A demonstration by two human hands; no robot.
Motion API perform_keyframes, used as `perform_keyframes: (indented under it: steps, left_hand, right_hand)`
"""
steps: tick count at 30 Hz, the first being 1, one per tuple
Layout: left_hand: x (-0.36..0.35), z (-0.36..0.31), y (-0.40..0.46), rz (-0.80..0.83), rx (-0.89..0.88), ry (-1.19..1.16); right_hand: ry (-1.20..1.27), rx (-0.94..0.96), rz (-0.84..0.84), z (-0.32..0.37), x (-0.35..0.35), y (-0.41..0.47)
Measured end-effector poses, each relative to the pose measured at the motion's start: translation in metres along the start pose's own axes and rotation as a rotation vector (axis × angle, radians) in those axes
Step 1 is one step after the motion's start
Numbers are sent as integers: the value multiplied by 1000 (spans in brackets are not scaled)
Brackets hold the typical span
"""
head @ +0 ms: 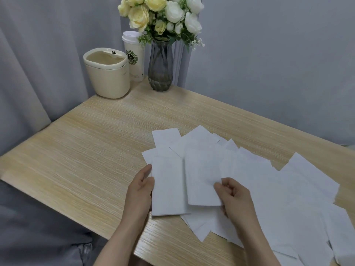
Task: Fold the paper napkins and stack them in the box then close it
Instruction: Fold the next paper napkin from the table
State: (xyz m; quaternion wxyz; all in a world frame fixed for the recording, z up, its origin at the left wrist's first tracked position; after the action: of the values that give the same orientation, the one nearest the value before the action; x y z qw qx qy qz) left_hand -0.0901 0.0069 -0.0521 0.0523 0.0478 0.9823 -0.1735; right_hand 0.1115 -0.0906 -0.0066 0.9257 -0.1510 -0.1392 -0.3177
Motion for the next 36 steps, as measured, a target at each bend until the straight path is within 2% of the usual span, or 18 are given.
perform_keyframes:
  steps: [7,14,29,36]
  left_hand:
    - [1,0,-1,7,23,31]
    - [1,-1,-1,-3,14,0]
    - [0,-1,-1,-22,2,-15]
    - [1,0,-2,3,24,-10]
  right_hand:
    - [14,-34,183,-1,-52,-18]
    - [-11,-26,158,0,-62,-18]
    - [233,-177,187,-3,-70,-22]
    - [168,-131,177,-3,-70,-21]
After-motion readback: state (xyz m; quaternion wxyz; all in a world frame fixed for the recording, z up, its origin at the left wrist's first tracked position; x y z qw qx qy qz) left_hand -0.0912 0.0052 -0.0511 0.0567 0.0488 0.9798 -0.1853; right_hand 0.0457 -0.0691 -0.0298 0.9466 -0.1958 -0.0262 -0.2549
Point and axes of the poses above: each hand's wrist, its own y-axis towards the middle knuckle, its own x-axis out of the back of the hand, z = x × y, the point moved 3 cm from there along y, towards the middle knuckle, and after that the axes turned 3 degrees about -z, right-handed, at the moved point
